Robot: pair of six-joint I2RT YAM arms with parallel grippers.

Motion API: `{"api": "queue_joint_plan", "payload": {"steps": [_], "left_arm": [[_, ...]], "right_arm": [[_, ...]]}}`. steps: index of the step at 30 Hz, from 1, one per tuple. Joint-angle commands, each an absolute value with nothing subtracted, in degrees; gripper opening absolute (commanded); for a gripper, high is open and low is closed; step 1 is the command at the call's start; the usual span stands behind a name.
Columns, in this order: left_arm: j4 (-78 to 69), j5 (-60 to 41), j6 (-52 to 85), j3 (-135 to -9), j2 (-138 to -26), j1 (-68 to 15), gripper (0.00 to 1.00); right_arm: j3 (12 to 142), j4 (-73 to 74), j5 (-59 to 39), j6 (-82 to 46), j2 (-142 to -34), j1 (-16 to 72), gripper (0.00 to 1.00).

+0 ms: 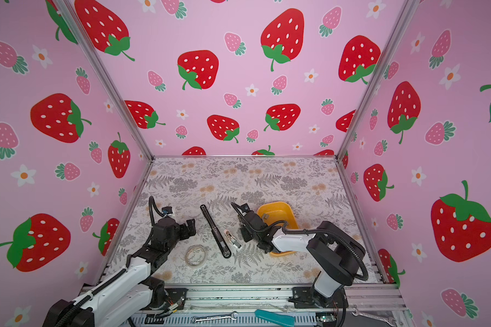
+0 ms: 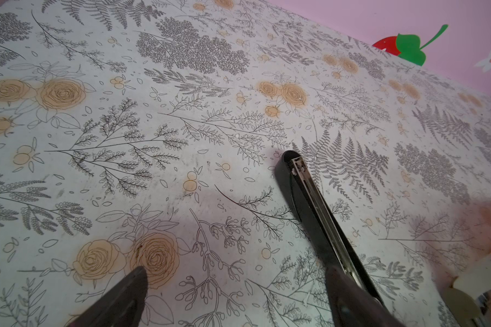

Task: Load the staples into the stapler
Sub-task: 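Lower the strip into the beige stapler's channel and open the right gripper, then raise the open right gripper away from the beige stapler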

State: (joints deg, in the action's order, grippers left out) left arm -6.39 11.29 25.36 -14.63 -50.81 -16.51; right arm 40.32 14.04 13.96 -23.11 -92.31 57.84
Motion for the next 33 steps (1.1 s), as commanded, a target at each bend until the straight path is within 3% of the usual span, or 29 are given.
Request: {"api": "queue_joint_plan", "payload": {"steps": [1,15,25,33], "left_arm": [[-6.7,11.2,25.8,-16.7,-50.9,-16.7,0.99],[-6.7,11.2,25.8,-16.6,-50.8,-16.6,0.99],[-6.9,11.7,25.8,-16.6,-50.7,-16.6,0.99],[-4.9,16.0,29.8,-18.4,-49.3,-16.6,0.99]], "right_arm": [[39.7,12.8,15.6,-23.6,-91.9,57.7,0.24],[42.4,9.0,16.3,-23.7,-96.3,57.7,0.2],[42.7,9.1,18.6,-22.6,-93.0,57.8,0.2],[45.3,4.3,23.5,-24.8,-83.1,60.7,0.33]]}}
